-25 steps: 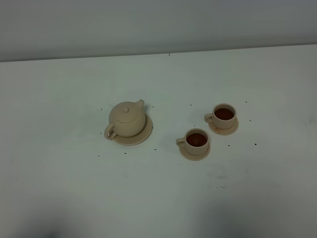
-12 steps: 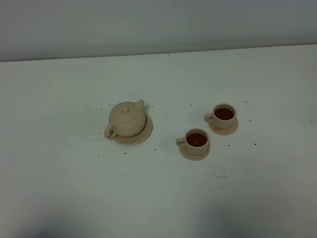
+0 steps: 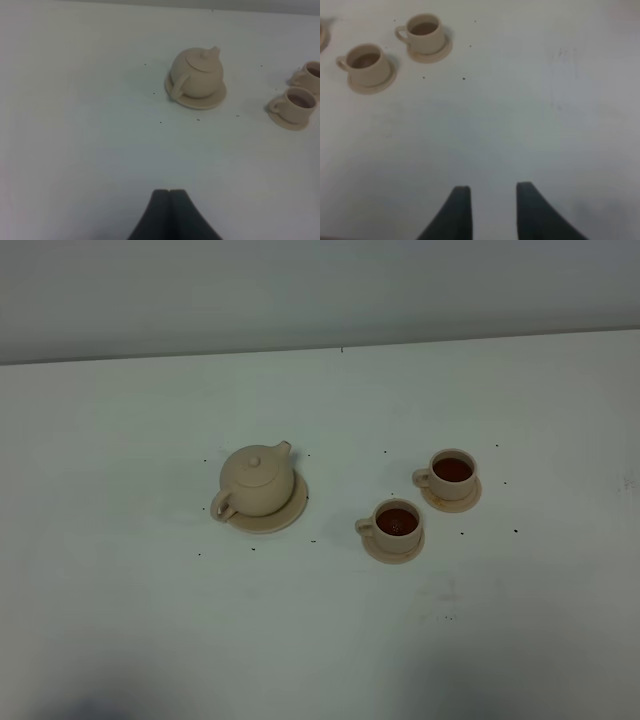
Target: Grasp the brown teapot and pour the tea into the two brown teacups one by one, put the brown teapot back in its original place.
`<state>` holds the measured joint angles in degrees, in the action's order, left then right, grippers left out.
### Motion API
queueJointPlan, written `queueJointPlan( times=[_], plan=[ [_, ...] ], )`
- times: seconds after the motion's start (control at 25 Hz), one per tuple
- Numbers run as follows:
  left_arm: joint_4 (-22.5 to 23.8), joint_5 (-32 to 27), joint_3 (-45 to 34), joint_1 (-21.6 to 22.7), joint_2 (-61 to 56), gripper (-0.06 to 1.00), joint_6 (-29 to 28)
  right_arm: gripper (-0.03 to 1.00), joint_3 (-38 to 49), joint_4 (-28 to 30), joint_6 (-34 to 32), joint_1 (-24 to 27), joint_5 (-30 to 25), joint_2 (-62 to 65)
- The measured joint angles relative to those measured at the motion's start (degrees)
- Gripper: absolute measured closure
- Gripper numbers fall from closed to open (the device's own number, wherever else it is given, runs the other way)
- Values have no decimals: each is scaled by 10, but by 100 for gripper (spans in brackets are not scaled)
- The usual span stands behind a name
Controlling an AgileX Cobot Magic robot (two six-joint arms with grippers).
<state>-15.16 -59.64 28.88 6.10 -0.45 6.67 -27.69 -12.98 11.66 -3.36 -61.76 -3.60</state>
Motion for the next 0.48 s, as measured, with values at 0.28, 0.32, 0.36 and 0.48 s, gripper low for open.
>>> queueJointPlan(
  times=[0.28, 0.32, 0.36, 0.48],
  plan=[
    [0, 0, 0, 0, 0, 95, 0, 73, 0, 0, 0, 0, 0, 0],
    [0, 0, 0, 0, 0, 95, 0, 73, 0, 0, 0, 0, 0, 0],
    [0, 0, 0, 0, 0, 95, 0, 73, 0, 0, 0, 0, 0, 0],
    [0, 0, 0, 0, 0, 95, 0, 73, 0, 0, 0, 0, 0, 0]
  ],
)
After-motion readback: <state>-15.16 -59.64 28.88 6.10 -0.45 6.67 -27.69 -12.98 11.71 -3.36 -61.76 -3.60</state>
